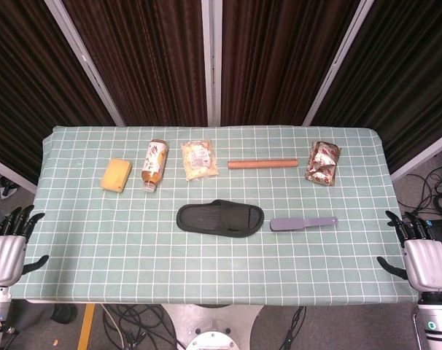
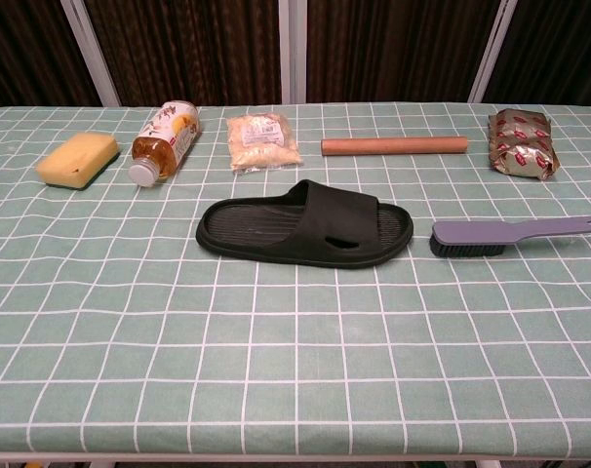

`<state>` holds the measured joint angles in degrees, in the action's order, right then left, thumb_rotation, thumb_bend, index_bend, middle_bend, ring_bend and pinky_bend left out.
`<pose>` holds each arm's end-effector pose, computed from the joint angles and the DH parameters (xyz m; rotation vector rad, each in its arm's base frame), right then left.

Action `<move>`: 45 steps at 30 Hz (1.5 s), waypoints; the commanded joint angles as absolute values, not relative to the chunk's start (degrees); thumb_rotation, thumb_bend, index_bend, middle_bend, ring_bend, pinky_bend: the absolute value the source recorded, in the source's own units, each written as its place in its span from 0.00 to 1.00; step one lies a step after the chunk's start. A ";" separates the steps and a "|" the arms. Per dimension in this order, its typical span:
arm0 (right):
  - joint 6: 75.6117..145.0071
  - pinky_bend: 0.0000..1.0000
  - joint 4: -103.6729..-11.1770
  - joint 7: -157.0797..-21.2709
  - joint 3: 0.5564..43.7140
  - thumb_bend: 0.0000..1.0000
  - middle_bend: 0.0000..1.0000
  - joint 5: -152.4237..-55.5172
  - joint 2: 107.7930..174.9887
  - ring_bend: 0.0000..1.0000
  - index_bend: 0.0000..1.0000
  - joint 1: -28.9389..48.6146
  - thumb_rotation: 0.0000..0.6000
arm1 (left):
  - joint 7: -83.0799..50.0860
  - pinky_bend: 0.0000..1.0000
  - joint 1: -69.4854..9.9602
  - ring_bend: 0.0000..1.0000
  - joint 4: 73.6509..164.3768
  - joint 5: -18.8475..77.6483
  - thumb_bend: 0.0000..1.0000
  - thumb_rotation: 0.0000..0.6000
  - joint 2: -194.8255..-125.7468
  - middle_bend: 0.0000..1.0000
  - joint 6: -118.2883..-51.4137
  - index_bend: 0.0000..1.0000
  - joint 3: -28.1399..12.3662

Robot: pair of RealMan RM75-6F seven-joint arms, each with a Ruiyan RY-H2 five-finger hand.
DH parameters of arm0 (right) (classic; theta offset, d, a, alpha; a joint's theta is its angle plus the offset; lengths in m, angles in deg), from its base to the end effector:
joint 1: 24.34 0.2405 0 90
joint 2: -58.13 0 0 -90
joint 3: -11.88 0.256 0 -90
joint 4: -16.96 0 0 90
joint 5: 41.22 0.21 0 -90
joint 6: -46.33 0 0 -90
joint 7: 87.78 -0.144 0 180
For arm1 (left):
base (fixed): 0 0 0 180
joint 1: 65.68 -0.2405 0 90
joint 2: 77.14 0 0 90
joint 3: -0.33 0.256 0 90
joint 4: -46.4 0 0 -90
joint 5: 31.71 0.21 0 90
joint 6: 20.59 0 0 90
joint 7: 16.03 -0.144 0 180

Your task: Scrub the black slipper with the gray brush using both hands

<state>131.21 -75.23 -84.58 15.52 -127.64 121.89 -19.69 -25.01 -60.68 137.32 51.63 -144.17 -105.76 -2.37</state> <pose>-0.3106 -0.1828 0.1624 1.4038 -0.8453 0.8681 -0.3172 0.1812 0.1472 -1.3911 -0.8253 -0.7847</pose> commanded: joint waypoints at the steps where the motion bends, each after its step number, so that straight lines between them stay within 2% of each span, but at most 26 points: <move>1: 131.17 0.14 -75.28 -84.48 15.49 0.04 0.28 -127.84 121.79 0.10 0.12 -19.60 1.00 | -25.09 0.21 -60.63 0.10 137.35 51.57 0.07 1.00 -144.15 0.19 -105.76 0.25 -2.46; 4: 130.63 0.14 -75.47 -84.36 15.47 0.04 0.28 -128.24 121.62 0.10 0.11 -19.14 1.00 | -25.11 0.21 -60.65 0.10 137.43 51.61 0.07 1.00 -144.07 0.19 -105.79 0.25 -2.47; 8: 127.26 0.14 -75.72 -83.99 15.52 0.04 0.25 -128.14 121.07 0.10 0.00 -17.20 1.00 | -25.06 0.21 -60.77 0.10 137.56 51.94 0.07 1.00 -143.92 0.19 -106.07 0.25 -2.37; 13: 117.76 0.14 -75.87 -82.70 17.30 0.03 0.17 -125.55 120.80 0.06 0.00 -11.15 1.00 | -24.85 0.21 -60.76 0.10 137.66 52.18 0.07 1.00 -143.82 0.19 -106.21 0.25 -2.41; 18: 106.68 0.14 -71.74 -82.66 19.65 0.03 0.17 -121.80 124.24 0.05 0.00 -3.45 1.00 | -24.82 0.21 -60.83 0.10 137.64 52.47 0.07 1.00 -143.69 0.19 -106.52 0.25 -2.43; 23: 96.34 0.14 -64.12 -82.50 20.24 0.03 0.25 -118.70 130.60 0.07 0.11 3.53 1.00 | -24.71 0.21 -60.80 0.10 137.56 52.36 0.07 1.00 -143.67 0.19 -106.18 0.25 -2.33; 28: 89.98 0.16 -58.00 -81.98 20.02 0.06 0.34 -116.38 135.60 0.13 0.21 7.83 1.00 | -24.52 0.21 -60.80 0.10 137.37 51.82 0.08 1.00 -143.80 0.19 -105.75 0.25 -2.38; 34: 87.10 0.20 -54.56 -81.98 19.67 0.08 0.40 -114.62 138.30 0.17 0.29 10.15 1.00 | -24.33 0.21 -61.06 0.10 137.19 51.29 0.08 1.00 -143.99 0.19 -105.71 0.25 -2.36; 41: 85.30 0.31 -53.90 -82.85 18.93 0.13 0.50 -113.24 138.55 0.27 0.39 11.20 1.00 | -24.10 0.21 -61.04 0.10 136.97 50.93 0.08 1.00 -144.23 0.19 -105.49 0.25 -2.50; 45: 84.25 0.35 -53.29 -83.08 18.59 0.14 0.52 -112.00 138.77 0.29 0.42 11.70 1.00 | -24.02 0.21 -61.03 0.10 136.75 50.92 0.07 1.00 -144.34 0.19 -105.45 0.25 -2.53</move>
